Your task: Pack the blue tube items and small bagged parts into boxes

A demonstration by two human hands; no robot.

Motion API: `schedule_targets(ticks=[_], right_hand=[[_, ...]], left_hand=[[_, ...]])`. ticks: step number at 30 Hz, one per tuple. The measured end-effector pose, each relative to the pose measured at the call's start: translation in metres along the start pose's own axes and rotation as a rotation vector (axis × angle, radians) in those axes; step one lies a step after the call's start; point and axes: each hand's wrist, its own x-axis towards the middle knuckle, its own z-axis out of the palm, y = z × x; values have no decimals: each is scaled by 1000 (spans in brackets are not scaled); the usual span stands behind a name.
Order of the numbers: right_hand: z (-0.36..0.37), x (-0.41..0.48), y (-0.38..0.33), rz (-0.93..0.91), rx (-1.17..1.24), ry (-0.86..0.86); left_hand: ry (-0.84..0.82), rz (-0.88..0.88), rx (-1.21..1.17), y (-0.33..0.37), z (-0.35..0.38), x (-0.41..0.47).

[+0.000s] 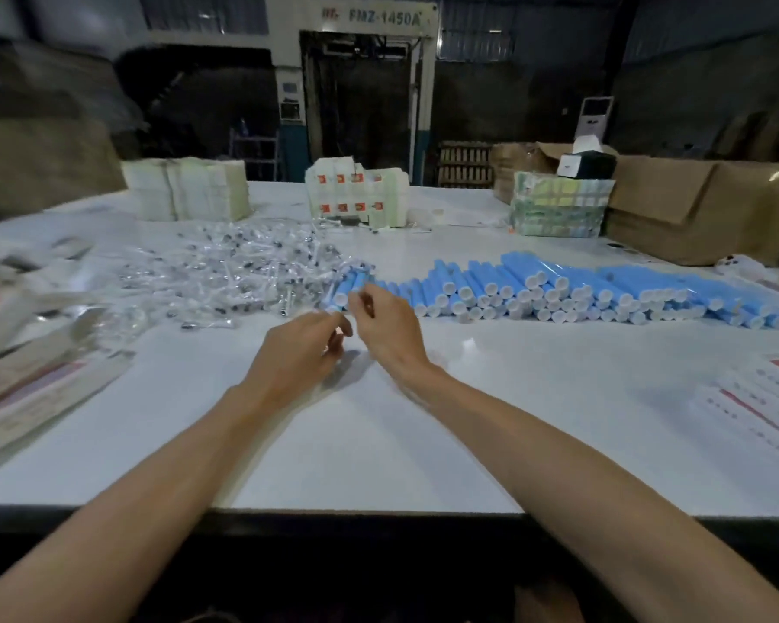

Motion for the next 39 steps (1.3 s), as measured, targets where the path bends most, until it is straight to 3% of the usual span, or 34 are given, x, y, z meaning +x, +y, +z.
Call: schedule_targets(ticks=[9,15,19,28,34,39], right_hand=[[20,-1,30,45,156,-55],[25,0,32,17,184,-76],[25,1,33,34,234,-80],[18,-2,31,61,309,-109],[14,-5,27,68,325,-145],[15,-5,24,63,303,-160]], left_hand=[[-150,-339,202,-38,-40,11],[-293,-707,645,-84,-106,-32],[-392,-864,698,-96,-134,-65],[-491,-828,890,-107,-124,-93],[-389,-569,1127,-114,-116,-103],[-234,-472,926,-99,-120,-92]])
